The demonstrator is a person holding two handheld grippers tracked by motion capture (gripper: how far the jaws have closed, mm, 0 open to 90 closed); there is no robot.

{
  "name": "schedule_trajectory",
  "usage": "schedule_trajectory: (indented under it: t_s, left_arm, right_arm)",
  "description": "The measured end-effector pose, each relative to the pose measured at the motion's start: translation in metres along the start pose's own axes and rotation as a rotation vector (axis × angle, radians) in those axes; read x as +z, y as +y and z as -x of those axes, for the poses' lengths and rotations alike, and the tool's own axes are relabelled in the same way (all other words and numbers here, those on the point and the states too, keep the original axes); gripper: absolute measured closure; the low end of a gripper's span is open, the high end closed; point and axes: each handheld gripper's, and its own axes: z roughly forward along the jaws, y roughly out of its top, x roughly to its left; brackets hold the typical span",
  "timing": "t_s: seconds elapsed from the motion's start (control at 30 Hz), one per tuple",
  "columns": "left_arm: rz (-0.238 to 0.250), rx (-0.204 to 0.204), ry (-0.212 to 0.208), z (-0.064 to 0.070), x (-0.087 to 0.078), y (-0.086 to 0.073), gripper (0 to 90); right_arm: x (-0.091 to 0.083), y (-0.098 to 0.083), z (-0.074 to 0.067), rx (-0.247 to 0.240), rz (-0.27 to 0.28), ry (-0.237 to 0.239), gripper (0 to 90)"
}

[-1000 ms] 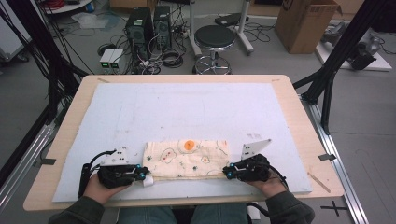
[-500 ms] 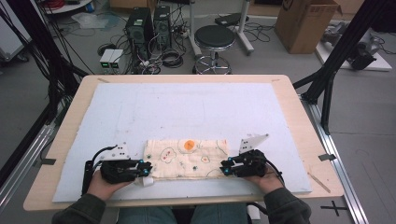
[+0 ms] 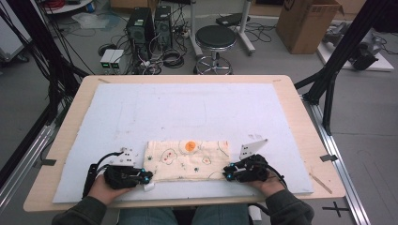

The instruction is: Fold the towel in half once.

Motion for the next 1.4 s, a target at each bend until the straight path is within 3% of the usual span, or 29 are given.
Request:
schedule_trajectory:
  t_s: [0.13, 0.27, 0.4, 0.63, 0.73, 0.77, 0.93, 1.13, 1.2, 1.3, 1.4]
  left_arm:
    - [0.008, -0.006, -0.003, -0.001, -0.001, 0.001, 81.8]
    - [0.083, -0.028, -0.004, -0.005, -0.009, 0.007, 72.2]
    - [0.123, -0.056, 0.024, -0.014, -0.011, 0.014, 65.0]
    - [0.177, -0.127, 0.129, -0.037, -0.011, 0.025, 57.4]
    - [0.167, -0.151, 0.179, -0.049, -0.008, 0.030, 55.4]
    - [0.169, -0.158, 0.185, -0.052, -0.008, 0.032, 54.6]
    - [0.213, -0.216, 0.224, -0.069, -0.002, 0.037, 52.9]
    - [0.171, -0.278, 0.233, -0.083, 0.008, 0.033, 51.8]
    - [0.167, -0.281, 0.232, -0.085, 0.011, 0.032, 53.3]
    - [0.137, -0.274, 0.223, -0.086, 0.015, 0.032, 62.0]
    - [0.105, -0.234, 0.225, -0.083, 0.020, 0.035, 74.6]
  right_arm:
    - [0.000, 0.000, 0.000, 0.000, 0.002, 0.001, 73.1]
    - [-0.003, 0.003, 0.000, 0.010, 0.035, 0.016, 69.0]
    - [-0.009, 0.013, 0.006, 0.012, 0.089, -0.018, 64.5]
    - [-0.014, 0.029, 0.028, 0.077, 0.122, -0.106, 57.3]
    - [-0.014, 0.036, 0.039, 0.103, 0.140, -0.123, 54.6]
    - [-0.014, 0.039, 0.044, 0.112, 0.137, -0.149, 52.9]
    - [-0.010, 0.047, 0.062, 0.157, 0.151, -0.185, 51.0]
    - [-0.001, 0.045, 0.080, 0.212, 0.133, -0.191, 51.0]
    - [0.002, 0.043, 0.084, 0.234, 0.125, -0.171, 51.3]
    - [0.006, 0.041, 0.089, 0.259, 0.105, -0.143, 56.7]
    - [0.010, 0.040, 0.089, 0.261, 0.074, -0.118, 66.6]
